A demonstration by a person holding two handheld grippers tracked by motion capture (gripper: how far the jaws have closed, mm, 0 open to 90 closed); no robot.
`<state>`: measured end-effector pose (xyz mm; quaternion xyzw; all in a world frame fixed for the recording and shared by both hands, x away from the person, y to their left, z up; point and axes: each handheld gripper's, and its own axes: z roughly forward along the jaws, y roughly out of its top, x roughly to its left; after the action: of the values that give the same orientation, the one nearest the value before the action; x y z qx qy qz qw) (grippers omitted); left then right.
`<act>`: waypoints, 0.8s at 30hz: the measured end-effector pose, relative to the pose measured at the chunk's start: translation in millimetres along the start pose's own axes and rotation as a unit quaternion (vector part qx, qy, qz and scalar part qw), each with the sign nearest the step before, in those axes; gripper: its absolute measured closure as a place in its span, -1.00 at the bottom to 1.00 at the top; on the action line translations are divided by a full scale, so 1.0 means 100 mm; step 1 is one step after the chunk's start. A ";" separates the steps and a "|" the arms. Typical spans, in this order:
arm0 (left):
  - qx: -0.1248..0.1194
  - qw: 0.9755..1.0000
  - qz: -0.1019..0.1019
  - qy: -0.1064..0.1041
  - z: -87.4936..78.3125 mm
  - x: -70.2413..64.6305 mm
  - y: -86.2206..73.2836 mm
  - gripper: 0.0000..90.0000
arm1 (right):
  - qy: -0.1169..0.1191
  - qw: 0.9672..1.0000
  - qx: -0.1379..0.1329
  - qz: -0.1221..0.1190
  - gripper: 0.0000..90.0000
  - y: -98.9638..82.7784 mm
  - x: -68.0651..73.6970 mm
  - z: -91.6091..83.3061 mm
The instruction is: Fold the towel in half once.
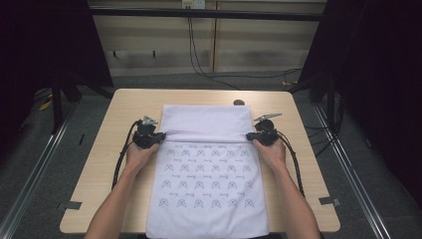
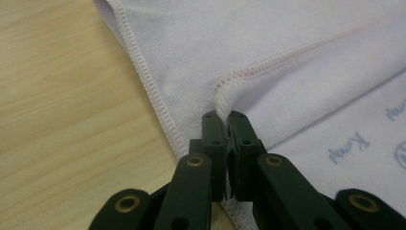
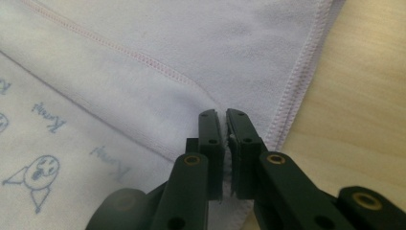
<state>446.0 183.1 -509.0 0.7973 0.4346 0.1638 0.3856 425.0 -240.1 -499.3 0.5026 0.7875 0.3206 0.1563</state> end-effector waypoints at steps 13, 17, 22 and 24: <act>-0.065 0.996 0.007 -0.060 -0.62 0.02 0.30 0.94 | 0.046 0.995 -0.082 0.013 0.90 0.19 -0.04 -0.45; -0.113 0.990 0.000 -0.089 -0.91 -0.03 0.39 0.94 | 0.076 0.987 -0.141 0.006 0.90 0.31 -0.05 -0.82; -0.129 0.986 0.020 -0.102 -1.23 -0.12 0.41 0.94 | 0.089 0.979 -0.182 -0.022 0.90 0.39 0.03 -1.27; -0.137 0.984 0.025 -0.113 -1.37 -0.15 0.40 0.94 | 0.113 0.972 -0.201 -0.034 0.90 0.32 0.10 -1.49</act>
<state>378.1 222.4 -388.3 0.7609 0.3418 0.1395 0.5336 358.1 -273.9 -366.6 0.3946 0.7360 0.5216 0.1747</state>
